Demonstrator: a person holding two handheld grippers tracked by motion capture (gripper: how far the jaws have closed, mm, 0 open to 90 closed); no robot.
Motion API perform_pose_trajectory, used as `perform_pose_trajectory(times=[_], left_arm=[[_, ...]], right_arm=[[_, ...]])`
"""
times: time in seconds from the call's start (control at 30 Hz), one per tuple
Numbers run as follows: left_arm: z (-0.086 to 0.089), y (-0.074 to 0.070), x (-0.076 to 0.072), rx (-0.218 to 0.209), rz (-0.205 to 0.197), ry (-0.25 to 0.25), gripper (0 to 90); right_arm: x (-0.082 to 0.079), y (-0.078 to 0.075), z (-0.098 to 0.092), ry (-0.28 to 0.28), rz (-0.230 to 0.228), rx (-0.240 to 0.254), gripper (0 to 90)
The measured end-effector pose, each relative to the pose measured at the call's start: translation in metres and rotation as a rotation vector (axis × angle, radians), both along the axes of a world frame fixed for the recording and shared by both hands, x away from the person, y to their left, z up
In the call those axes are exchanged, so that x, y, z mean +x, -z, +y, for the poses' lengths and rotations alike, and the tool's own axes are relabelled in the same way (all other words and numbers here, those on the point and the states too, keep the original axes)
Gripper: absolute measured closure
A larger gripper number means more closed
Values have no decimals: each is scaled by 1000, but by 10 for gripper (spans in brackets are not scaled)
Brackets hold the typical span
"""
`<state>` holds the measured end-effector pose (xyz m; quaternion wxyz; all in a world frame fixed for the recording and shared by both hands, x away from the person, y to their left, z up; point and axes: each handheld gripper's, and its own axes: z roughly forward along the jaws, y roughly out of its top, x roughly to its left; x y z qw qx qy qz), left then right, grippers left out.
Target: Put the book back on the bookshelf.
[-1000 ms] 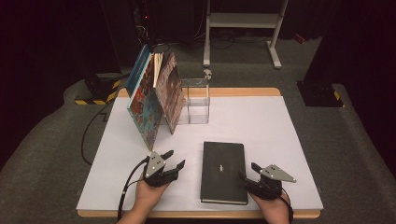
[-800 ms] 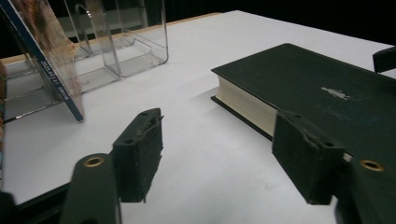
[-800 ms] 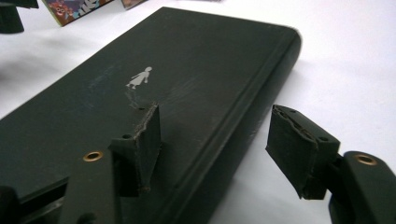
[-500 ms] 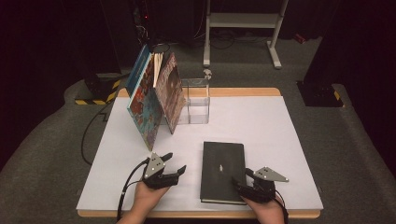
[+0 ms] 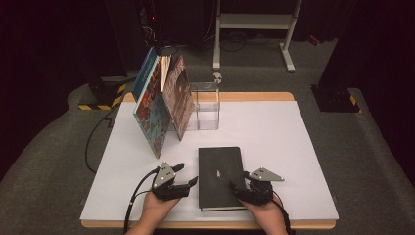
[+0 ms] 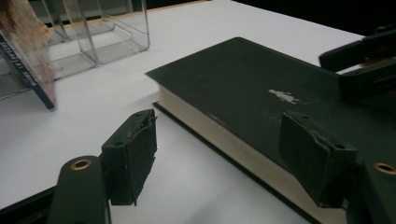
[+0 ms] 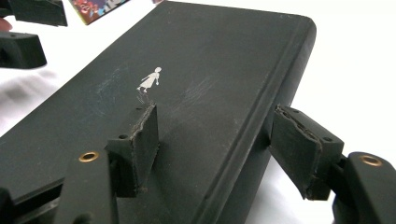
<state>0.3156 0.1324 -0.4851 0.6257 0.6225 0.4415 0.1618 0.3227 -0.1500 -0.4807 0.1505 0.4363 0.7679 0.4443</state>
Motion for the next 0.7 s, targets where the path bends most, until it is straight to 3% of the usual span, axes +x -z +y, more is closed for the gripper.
perform_pose_trajectory(times=[0.07,0.13,0.27,0.53,0.7], left_arm=[[0,-1,-1,1,-2,7,283],[1,-1,-2,-4,-6,6,283],[2,-2,-1,-7,-7,3,283],[0,-3,-3,-11,-15,4,283],[-1,-2,-2,-14,-11,8,283]], right_arm=[[-1,-1,-1,-18,-13,1,296],[-11,-3,-4,-60,-24,34,230],[-29,-1,-8,-116,-2,45,152],[-47,8,-11,-150,31,-7,120],[-44,9,-9,-158,28,-19,94]])
